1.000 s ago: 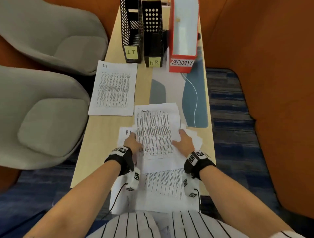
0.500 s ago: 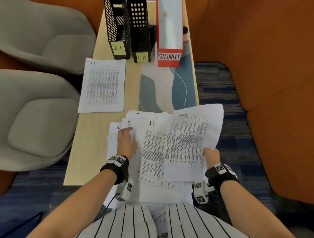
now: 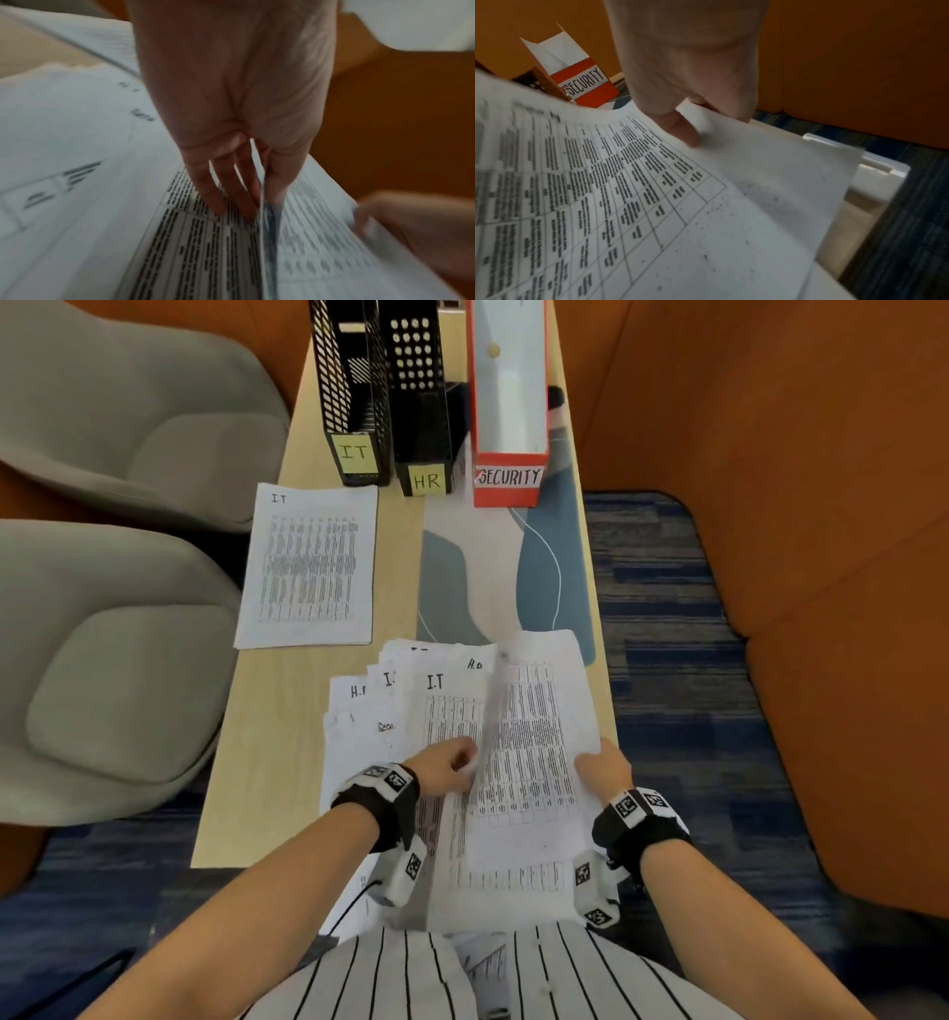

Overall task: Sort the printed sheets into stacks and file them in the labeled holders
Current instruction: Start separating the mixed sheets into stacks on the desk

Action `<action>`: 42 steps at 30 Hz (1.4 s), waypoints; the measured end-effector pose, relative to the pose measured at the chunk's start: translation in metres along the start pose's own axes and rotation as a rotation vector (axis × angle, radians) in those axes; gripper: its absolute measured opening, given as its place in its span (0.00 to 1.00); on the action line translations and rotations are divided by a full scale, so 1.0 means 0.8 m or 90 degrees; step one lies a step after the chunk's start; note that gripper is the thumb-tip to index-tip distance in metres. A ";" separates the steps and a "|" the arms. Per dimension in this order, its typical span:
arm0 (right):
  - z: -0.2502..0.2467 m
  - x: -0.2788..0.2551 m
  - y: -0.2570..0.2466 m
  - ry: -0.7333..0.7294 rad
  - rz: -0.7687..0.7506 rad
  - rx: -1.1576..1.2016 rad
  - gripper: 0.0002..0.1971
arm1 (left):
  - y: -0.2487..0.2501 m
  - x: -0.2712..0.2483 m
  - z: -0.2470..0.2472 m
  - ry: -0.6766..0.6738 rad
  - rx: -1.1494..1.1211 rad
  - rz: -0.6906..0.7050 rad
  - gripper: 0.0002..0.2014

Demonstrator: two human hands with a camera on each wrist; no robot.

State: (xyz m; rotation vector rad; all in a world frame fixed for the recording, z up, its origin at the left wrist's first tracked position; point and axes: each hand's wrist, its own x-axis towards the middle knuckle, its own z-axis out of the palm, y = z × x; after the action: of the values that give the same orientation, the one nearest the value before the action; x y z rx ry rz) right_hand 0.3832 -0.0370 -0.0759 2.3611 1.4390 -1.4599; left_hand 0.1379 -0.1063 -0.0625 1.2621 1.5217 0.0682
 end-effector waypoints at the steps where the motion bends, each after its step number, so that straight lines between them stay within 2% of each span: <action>1: -0.001 -0.001 0.001 0.004 0.000 0.027 0.20 | 0.006 -0.002 0.005 -0.016 0.031 0.019 0.08; 3: -0.003 0.001 0.003 0.041 -0.011 0.035 0.20 | 0.012 -0.004 0.006 0.012 0.037 0.020 0.19; 4: -0.006 0.002 0.004 0.080 -0.023 0.028 0.18 | 0.009 -0.005 0.002 0.063 0.004 -0.014 0.24; 6: -0.014 0.005 0.002 0.161 -0.050 0.072 0.15 | -0.005 -0.009 -0.011 0.188 -0.078 -0.097 0.25; 8: -0.023 0.013 -0.003 0.182 -0.110 0.156 0.12 | -0.024 -0.011 -0.026 0.265 -0.103 -0.169 0.26; 10: -0.033 0.019 -0.021 0.148 -0.181 0.189 0.11 | -0.029 -0.017 -0.037 0.382 -0.101 -0.158 0.33; 11: -0.037 0.019 -0.035 0.125 -0.207 0.200 0.11 | -0.025 -0.018 -0.042 0.465 -0.102 -0.114 0.36; 12: -0.041 0.019 -0.049 0.099 -0.234 0.216 0.11 | -0.017 -0.016 -0.048 0.510 -0.136 -0.068 0.38; 13: -0.044 0.017 -0.065 0.065 -0.258 0.229 0.11 | -0.004 -0.016 -0.055 0.499 -0.202 -0.033 0.41; 15: -0.045 0.010 -0.094 -0.009 -0.296 0.243 0.10 | 0.016 -0.005 -0.070 0.378 -0.351 -0.029 0.45; 17: -0.042 0.008 -0.114 -0.060 -0.295 0.274 0.11 | 0.020 0.011 -0.085 0.272 -0.392 -0.049 0.39; 18: -0.041 0.011 -0.120 -0.081 -0.278 0.300 0.12 | 0.024 0.016 -0.093 0.266 -0.391 -0.030 0.32; 20: -0.042 0.013 -0.127 -0.163 -0.188 0.341 0.18 | 0.025 0.031 -0.107 0.334 -0.406 -0.013 0.21; 22: -0.042 0.009 -0.116 -0.287 -0.072 0.371 0.16 | 0.027 0.042 -0.121 0.386 -0.414 -0.029 0.20; 24: -0.033 0.012 -0.093 -0.332 -0.023 0.409 0.13 | 0.032 0.047 -0.130 0.379 -0.407 -0.034 0.19; 25: -0.028 0.014 -0.083 -0.319 -0.020 0.430 0.13 | 0.033 0.050 -0.132 0.348 -0.409 -0.025 0.18; 27: -0.019 0.032 -0.070 -0.226 -0.021 0.478 0.14 | 0.034 0.053 -0.132 0.305 -0.404 -0.041 0.19; 29: -0.021 0.055 -0.072 -0.099 0.003 0.499 0.09 | 0.026 0.054 -0.131 0.322 -0.341 -0.100 0.18; 30: -0.026 0.069 -0.079 -0.043 0.011 0.492 0.06 | 0.022 0.050 -0.130 0.329 -0.252 -0.150 0.17; 31: -0.032 0.079 -0.088 -0.008 0.011 0.469 0.04 | 0.010 0.050 -0.129 0.326 -0.167 -0.204 0.19; 32: -0.039 0.090 -0.098 0.014 -0.001 0.438 0.04 | -0.004 0.047 -0.126 0.298 -0.108 -0.273 0.27; 34: -0.055 0.112 -0.121 0.022 -0.022 0.359 0.05 | -0.028 0.039 -0.113 0.227 -0.082 -0.346 0.40; 36: -0.068 0.122 -0.142 -0.004 -0.046 0.309 0.13 | -0.041 0.029 -0.100 0.214 -0.049 -0.338 0.37; 38: -0.081 0.125 -0.158 -0.019 -0.054 0.233 0.22 | -0.050 0.022 -0.087 0.276 0.051 -0.313 0.27; 40: -0.090 0.115 -0.166 0.019 -0.105 0.121 0.24 | -0.054 0.017 -0.081 0.343 0.096 -0.254 0.21; 42: -0.085 0.101 -0.167 0.030 -0.148 0.045 0.25 | -0.056 0.016 -0.074 0.336 0.091 -0.184 0.17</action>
State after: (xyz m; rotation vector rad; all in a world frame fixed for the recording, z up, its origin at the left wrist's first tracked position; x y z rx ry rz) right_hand 0.3482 0.1259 -0.0388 2.3495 1.7529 -1.5377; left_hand 0.0673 -0.0843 -0.0755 1.1736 2.1858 0.1113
